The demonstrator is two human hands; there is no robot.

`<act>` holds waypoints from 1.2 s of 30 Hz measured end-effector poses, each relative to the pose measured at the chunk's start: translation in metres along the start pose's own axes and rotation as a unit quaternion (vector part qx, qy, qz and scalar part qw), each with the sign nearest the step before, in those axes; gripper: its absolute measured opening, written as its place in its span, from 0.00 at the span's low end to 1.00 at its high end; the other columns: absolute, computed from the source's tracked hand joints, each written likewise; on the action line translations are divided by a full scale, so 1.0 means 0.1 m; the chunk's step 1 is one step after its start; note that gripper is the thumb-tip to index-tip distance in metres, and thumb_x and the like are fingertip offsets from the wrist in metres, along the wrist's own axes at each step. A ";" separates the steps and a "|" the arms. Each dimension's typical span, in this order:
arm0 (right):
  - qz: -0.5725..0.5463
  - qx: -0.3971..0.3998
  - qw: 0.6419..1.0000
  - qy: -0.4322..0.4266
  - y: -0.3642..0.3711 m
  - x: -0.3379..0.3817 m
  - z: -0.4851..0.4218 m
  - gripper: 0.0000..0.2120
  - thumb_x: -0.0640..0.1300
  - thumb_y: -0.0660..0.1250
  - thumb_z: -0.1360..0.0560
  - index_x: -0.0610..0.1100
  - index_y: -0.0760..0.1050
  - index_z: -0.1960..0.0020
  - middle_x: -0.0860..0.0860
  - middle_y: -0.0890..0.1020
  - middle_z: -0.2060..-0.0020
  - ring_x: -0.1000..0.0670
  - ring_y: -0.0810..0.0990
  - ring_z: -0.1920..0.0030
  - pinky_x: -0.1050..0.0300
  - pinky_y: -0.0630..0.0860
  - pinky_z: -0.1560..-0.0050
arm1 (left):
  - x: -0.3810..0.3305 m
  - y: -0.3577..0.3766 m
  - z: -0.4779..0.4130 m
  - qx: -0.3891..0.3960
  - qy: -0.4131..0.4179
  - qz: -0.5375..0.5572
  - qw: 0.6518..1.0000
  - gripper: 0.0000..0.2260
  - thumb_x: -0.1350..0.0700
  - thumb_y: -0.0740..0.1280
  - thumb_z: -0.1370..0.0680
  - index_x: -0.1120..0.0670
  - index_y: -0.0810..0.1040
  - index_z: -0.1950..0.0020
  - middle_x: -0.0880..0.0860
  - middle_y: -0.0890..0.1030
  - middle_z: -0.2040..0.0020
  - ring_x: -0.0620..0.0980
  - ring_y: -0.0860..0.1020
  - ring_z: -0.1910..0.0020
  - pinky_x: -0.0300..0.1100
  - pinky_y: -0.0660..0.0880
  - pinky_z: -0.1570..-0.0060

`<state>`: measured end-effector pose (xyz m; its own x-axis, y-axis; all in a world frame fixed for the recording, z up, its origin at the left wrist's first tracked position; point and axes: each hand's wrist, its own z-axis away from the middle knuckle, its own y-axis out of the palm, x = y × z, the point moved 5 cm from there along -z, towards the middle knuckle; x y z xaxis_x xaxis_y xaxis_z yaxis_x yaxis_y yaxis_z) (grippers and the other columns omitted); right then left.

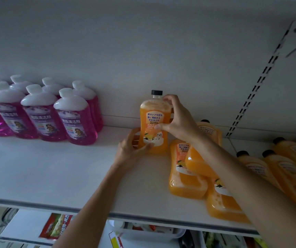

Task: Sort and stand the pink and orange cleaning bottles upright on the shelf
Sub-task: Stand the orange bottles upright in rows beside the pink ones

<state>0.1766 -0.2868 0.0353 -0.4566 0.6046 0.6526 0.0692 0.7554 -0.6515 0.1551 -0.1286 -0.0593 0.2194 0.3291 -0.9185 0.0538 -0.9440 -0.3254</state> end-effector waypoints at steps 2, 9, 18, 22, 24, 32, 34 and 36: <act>0.000 -0.004 1.000 0.001 0.00 0.00 -0.01 0.35 0.42 0.77 0.35 0.45 0.61 0.35 0.53 0.71 0.42 0.56 0.70 0.45 0.76 0.68 0.58 | 0.00 0.00 0.00 0.002 -0.005 0.002 1.000 0.22 0.49 0.76 0.33 0.44 0.73 0.42 0.45 0.81 0.54 0.40 0.81 0.58 0.32 0.77 0.60; 0.000 -0.016 1.000 0.008 0.02 -0.04 -0.07 0.35 0.40 0.77 0.35 0.44 0.61 0.34 0.49 0.72 0.40 0.55 0.71 0.44 0.73 0.68 0.56 | 0.01 0.00 0.00 0.002 -0.001 -0.044 0.999 0.19 0.47 0.70 0.29 0.44 0.72 0.39 0.44 0.81 0.50 0.45 0.81 0.52 0.42 0.78 0.53; 0.017 -0.032 0.999 0.002 0.03 -0.08 -0.10 0.36 0.39 0.76 0.34 0.44 0.60 0.33 0.47 0.71 0.37 0.49 0.73 0.40 0.62 0.74 0.49 | -0.09 0.06 0.02 0.069 0.014 -0.149 0.986 0.35 0.40 0.60 0.36 0.48 0.62 0.30 0.52 0.76 0.39 0.54 0.77 0.45 0.51 0.76 0.50; 0.039 -0.042 0.998 -0.003 0.03 -0.09 -0.10 0.36 0.39 0.77 0.34 0.43 0.60 0.33 0.46 0.71 0.37 0.50 0.72 0.40 0.64 0.72 0.50 | -0.05 0.07 0.01 0.064 0.002 -0.174 0.983 0.32 0.48 0.68 0.29 0.48 0.60 0.28 0.52 0.73 0.36 0.55 0.76 0.44 0.49 0.74 0.49; 0.058 -0.054 0.997 -0.002 0.03 -0.08 -0.11 0.36 0.38 0.76 0.34 0.42 0.60 0.32 0.45 0.70 0.36 0.49 0.71 0.39 0.63 0.71 0.47 | -0.01 0.07 -0.01 0.061 0.004 -0.195 0.979 0.33 0.49 0.68 0.28 0.50 0.58 0.26 0.52 0.70 0.34 0.55 0.76 0.43 0.47 0.73 0.47; 0.256 -0.098 0.961 0.018 -0.02 -0.03 -0.12 0.35 0.48 0.75 0.32 0.44 0.61 0.32 0.43 0.68 0.39 0.44 0.79 0.50 0.53 0.78 0.58 | 0.01 0.09 -0.01 0.086 0.011 -0.242 0.966 0.30 0.50 0.68 0.26 0.47 0.59 0.26 0.50 0.70 0.33 0.52 0.73 0.41 0.43 0.70 0.45; 0.267 -0.099 0.958 0.022 -0.01 -0.01 -0.12 0.36 0.50 0.74 0.32 0.44 0.60 0.31 0.43 0.68 0.39 0.44 0.79 0.51 0.52 0.79 0.58 | 0.00 0.11 -0.01 0.103 0.024 -0.272 0.956 0.30 0.49 0.67 0.25 0.47 0.59 0.26 0.48 0.69 0.31 0.50 0.69 0.36 0.41 0.67 0.44; 0.286 -0.097 0.953 0.029 -0.01 -0.02 -0.13 0.36 0.52 0.73 0.31 0.45 0.59 0.30 0.43 0.68 0.39 0.44 0.79 0.50 0.52 0.78 0.58 | -0.01 0.13 -0.01 0.120 0.041 -0.301 0.945 0.30 0.44 0.64 0.27 0.47 0.60 0.26 0.48 0.70 0.31 0.49 0.66 0.33 0.40 0.66 0.43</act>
<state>0.1885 -0.2855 0.0397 -0.2453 0.9399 0.2373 0.4567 0.3280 -0.8269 0.1568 -0.1417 -0.0624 0.2939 0.7929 -0.5338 -0.0275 -0.5512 -0.8339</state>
